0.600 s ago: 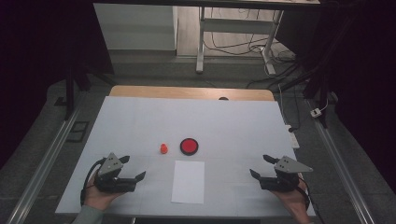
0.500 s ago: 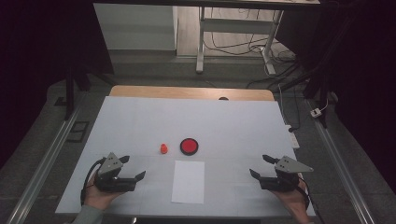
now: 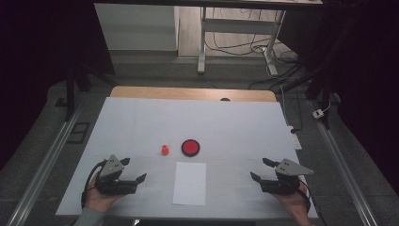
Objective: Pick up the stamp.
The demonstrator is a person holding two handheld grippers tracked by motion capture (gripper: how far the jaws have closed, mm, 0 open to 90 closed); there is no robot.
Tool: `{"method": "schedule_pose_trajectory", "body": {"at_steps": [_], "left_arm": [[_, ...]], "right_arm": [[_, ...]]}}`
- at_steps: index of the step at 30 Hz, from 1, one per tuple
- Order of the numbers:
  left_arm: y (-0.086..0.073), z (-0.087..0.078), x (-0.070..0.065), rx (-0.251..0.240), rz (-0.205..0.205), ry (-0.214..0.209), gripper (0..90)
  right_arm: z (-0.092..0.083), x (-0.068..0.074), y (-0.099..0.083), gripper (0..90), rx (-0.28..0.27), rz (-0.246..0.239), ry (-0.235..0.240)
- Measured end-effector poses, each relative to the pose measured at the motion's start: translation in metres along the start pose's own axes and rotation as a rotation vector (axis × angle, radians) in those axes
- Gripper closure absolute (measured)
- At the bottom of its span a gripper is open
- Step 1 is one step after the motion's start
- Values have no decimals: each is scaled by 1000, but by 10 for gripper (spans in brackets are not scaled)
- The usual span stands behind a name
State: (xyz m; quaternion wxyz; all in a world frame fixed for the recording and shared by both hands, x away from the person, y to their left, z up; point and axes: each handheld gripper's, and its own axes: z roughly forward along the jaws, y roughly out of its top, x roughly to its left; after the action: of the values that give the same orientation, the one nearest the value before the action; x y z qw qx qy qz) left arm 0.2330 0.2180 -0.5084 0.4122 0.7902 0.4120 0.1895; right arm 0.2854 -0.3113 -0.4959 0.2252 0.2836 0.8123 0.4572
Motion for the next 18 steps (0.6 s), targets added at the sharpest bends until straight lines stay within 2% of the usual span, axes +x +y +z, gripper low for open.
{"method": "schedule_pose_trajectory", "body": {"at_steps": [4, 11, 18], "left_arm": [[-1, 2, -1, 9, 7, -2, 148], [0, 1, 0, -3, -13, -7, 149], [3, 1, 1, -5, -1, -14, 155]], "right_arm": [[0, -3, 1, 271, -7, 6, -6], [-2, -3, -1, 276, -13, 26, -16], [-3, -3, -2, 288, -17, 29, -24]]}}
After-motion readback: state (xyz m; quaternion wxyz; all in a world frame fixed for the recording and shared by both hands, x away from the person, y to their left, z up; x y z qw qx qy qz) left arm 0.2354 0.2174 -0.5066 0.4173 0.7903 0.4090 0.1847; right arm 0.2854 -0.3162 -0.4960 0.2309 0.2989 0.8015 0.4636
